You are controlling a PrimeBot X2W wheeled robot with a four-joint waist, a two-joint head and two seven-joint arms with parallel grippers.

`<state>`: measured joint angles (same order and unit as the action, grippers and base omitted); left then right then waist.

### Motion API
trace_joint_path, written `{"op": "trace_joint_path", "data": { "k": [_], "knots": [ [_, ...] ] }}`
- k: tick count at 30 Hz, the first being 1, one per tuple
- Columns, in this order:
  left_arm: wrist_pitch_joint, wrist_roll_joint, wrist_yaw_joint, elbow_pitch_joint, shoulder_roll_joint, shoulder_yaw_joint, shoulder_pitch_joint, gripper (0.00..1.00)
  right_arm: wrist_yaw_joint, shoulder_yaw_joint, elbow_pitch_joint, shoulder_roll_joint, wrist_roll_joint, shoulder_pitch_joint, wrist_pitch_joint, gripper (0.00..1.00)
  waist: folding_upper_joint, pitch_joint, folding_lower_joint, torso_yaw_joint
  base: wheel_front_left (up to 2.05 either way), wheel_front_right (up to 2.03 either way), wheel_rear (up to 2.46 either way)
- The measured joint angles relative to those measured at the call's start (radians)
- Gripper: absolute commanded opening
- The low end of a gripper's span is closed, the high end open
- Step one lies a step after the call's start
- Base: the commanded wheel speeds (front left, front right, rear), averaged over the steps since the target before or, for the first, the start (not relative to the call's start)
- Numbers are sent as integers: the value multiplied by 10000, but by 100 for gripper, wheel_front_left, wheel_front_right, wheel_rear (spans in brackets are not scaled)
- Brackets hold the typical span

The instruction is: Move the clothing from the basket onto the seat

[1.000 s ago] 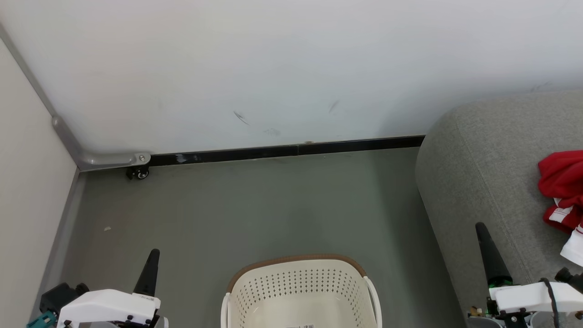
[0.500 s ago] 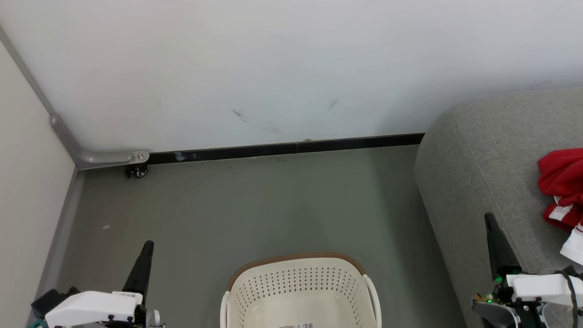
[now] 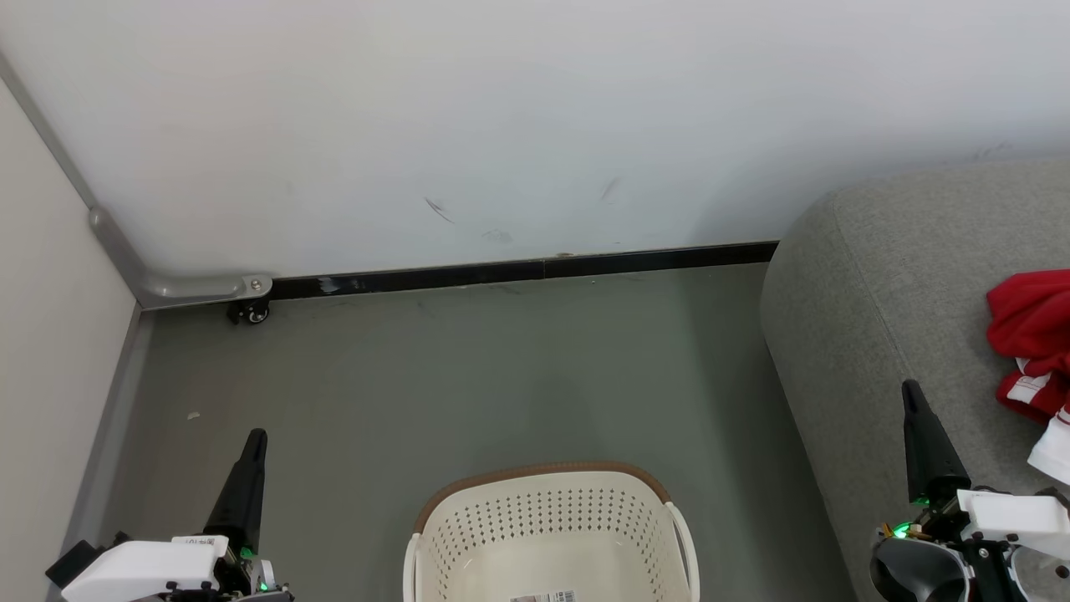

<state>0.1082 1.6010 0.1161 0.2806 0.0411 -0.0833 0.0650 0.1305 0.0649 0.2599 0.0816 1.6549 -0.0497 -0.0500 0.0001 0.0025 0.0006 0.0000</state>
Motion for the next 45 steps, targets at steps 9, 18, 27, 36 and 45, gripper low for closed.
{"op": "trace_joint_path", "data": {
  "k": [9,18,27,36,45],
  "knots": [
    [0,0,29,-2,-25,-8,5,0,-2,4,19,0,13,-22,-2,0,0,0,-1,0,0,0,0],
    [0,0,29,0,-25,-8,6,0,0,12,27,0,13,-25,-2,0,0,0,-1,0,0,0,0],
    [0,0,29,4,-27,-8,8,0,-2,23,36,0,13,-112,-31,0,0,1,-2,0,0,0,0],
    [0,0,29,8,-27,-8,9,0,-2,40,38,0,13,-124,-31,0,0,1,-2,0,0,0,0],
    [0,0,31,15,-27,-8,10,0,0,54,38,-2,13,-124,-31,0,0,1,-3,0,0,0,0]
  ]
}}
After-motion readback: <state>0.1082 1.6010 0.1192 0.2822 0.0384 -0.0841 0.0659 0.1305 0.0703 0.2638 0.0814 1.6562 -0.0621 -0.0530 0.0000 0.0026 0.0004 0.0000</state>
